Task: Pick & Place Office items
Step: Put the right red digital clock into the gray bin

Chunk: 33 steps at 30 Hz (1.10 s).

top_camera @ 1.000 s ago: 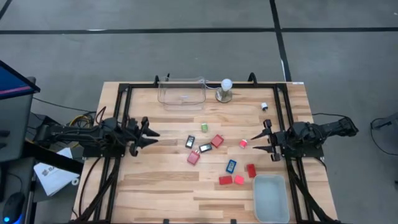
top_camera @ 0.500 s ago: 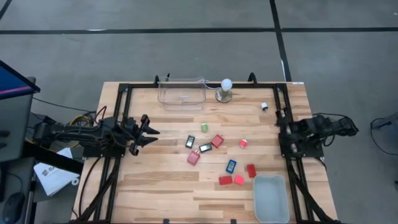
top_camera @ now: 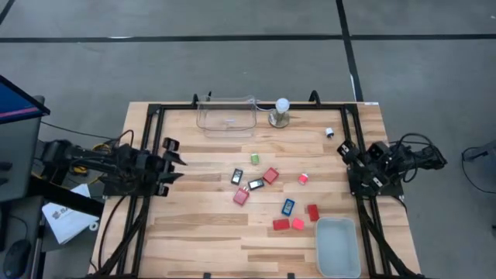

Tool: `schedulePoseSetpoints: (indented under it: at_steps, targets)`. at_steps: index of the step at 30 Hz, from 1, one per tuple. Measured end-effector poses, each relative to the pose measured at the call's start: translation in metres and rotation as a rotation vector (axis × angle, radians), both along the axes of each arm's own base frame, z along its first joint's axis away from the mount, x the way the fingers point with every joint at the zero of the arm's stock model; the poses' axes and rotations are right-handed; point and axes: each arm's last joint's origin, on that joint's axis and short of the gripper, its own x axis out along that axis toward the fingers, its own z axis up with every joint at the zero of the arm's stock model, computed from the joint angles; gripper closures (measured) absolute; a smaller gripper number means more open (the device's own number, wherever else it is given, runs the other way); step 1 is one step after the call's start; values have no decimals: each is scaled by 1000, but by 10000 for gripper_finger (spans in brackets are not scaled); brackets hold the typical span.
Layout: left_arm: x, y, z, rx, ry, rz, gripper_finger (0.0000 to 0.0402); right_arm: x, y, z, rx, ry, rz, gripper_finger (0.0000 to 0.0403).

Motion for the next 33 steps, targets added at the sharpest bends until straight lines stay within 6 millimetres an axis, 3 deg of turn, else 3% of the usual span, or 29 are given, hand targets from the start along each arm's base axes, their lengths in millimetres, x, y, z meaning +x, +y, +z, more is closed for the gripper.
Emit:
schedulePoseSetpoints:
  at_steps: [4, 7, 12, 16, 21, 25, 29, 33]
  targets:
    - [6, 5, 26, -68, -24, 203, 273, -3, 0, 7, -62, -40, -61, 239]
    - [13, 9, 37, -40, 92, 380, 273, -6, -2, 27, -60, -26, -109, 239]
    - [23, 2, 42, 128, 177, 333, 273, 9, 3, 68, -164, 120, -195, 239]
    - [22, -9, 43, 265, 140, 291, 273, 36, 8, 109, -266, 352, -351, 239]
    - [19, -13, 41, 263, 242, 643, 273, 68, 11, 147, -285, 818, -636, 239]
    - [12, -17, 44, 244, 274, 806, 273, 91, 13, 141, -133, 1221, -771, 239]
    - [6, -22, 48, 207, 291, 883, 273, 109, 18, 112, 2, 1625, -860, 239]
    - [3, -30, 46, 218, 334, 878, 272, 123, 32, 85, 32, 1879, -922, 239]
